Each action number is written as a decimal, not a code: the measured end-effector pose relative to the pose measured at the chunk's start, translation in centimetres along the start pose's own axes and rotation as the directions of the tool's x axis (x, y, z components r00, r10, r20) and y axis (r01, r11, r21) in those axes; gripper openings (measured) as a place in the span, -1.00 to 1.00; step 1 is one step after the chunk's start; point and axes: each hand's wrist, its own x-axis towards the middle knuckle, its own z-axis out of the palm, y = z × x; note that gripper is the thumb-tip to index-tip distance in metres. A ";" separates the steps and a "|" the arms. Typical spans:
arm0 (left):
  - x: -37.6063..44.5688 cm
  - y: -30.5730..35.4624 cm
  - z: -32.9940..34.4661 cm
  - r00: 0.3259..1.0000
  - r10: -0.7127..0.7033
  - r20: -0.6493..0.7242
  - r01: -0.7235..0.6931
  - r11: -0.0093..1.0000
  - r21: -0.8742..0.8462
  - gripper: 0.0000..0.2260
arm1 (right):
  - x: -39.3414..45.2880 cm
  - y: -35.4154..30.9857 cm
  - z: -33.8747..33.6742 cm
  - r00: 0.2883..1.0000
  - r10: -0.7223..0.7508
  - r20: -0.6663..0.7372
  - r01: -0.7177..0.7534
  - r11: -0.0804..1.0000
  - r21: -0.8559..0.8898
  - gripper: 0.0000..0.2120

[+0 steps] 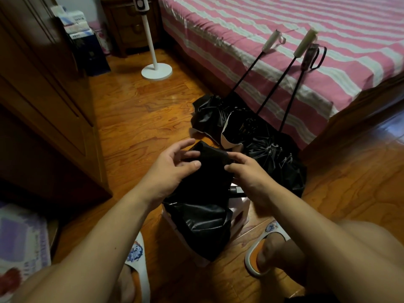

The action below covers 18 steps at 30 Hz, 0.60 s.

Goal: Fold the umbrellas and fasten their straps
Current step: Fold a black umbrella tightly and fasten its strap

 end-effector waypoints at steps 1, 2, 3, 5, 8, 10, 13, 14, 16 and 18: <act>0.0 0.0 0.2 1.000 -0.010 -0.007 0.010 1.000 -0.022 -0.49 | -0.1 -0.1 0.0 1.000 0.014 -0.009 -0.014 1.000 0.022 -0.68; 0.1 -0.1 0.5 1.000 -0.012 -0.015 0.011 0.999 -0.032 -0.49 | -0.2 -0.1 0.1 0.999 0.034 -0.019 -0.032 0.998 0.060 -0.69; 0.2 -0.2 0.8 1.000 -0.005 -0.026 0.004 1.000 -0.018 -0.49 | -0.2 -0.1 0.1 0.998 0.050 -0.032 -0.047 0.995 0.088 -0.70; 0.4 -0.4 1.3 0.998 0.028 -0.055 -0.025 0.998 0.049 -0.52 | -0.1 0.3 -0.2 0.997 0.065 -0.046 -0.061 0.995 0.075 -0.74; 0.6 -0.7 1.3 0.990 0.076 -0.121 -0.061 0.991 0.120 -0.58 | 0.1 1.0 -0.8 0.993 0.098 -0.070 -0.092 0.992 0.086 -0.71; 0.6 -0.9 0.9 0.983 0.063 -0.173 -0.045 0.993 0.105 -0.60 | 0.1 1.1 -1.0 0.983 0.125 -0.131 -0.101 0.979 0.175 -0.73; 0.4 -1.4 0.2 0.975 0.038 -0.218 -0.012 0.993 0.118 -0.65 | -0.1 1.5 -1.5 0.960 0.149 -0.236 -0.087 0.964 0.252 -0.77; 0.3 -1.5 0.0 0.977 0.023 -0.214 0.000 0.994 0.109 -0.66 | -0.2 1.6 -1.6 0.955 0.156 -0.252 -0.092 0.965 0.245 -0.77; 0.0 -1.7 -0.2 0.981 -0.011 -0.193 0.025 0.997 0.071 -0.68 | -0.5 1.9 -1.6 0.957 0.172 -0.235 -0.126 0.972 0.196 -0.77; -0.2 -1.8 -0.1 0.983 -0.026 -0.184 0.036 0.998 0.053 -0.69 | -0.8 2.0 -1.4 0.968 0.196 -0.159 -0.180 0.977 0.111 -0.72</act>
